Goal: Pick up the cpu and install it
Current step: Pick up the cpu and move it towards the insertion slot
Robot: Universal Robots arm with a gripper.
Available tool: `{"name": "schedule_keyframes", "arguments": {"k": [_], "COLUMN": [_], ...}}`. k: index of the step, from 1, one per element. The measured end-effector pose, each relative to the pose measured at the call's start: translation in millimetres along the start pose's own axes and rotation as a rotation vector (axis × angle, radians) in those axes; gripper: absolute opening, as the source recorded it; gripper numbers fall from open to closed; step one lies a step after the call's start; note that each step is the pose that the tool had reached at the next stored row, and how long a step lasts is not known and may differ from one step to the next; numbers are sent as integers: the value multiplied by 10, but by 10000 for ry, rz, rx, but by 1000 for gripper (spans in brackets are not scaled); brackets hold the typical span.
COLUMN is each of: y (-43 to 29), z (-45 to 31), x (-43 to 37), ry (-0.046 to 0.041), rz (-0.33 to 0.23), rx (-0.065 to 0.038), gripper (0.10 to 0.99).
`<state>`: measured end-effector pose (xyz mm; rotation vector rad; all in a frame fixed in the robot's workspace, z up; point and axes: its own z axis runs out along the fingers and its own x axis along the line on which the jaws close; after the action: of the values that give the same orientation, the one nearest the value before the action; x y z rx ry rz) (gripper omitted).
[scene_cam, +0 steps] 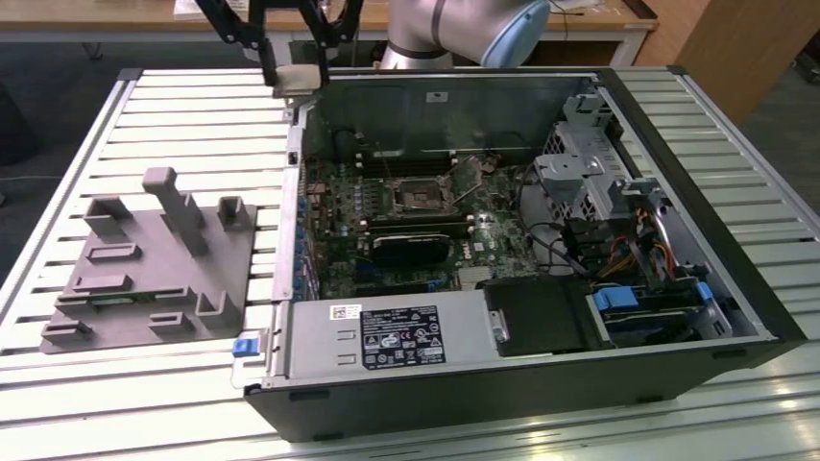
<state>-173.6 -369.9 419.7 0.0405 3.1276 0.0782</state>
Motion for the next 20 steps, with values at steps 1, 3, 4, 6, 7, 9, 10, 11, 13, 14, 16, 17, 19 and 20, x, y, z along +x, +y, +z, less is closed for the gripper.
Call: {"name": "schedule_keyframes", "arguments": {"k": [1,3,4,6,7,9,10,11,13,14,16,17,19,20], "y": [6,16,21,31,36,46,50,54,64,69,77,81,87,88], "z": [1,3,3,4,5,6,7,8,9,10,11,11,12,12], "x": [-14,-41,-54,-81,-96,-123,-136,-149,-177,-191,-216,-228,-255,-265], "ry": [0,0,1,1,1,1,1,1,1,1,0,1,1,1], "rz": [0,0,-1,0,0,0,0,0,0,0,0,0,0,0], "rx": [0,0,1,1,1,1,0,0,1,0,0,1,1,1], "gripper": [533,533,533,533,533,533,533,533,533,533,533,533,533,533]}}
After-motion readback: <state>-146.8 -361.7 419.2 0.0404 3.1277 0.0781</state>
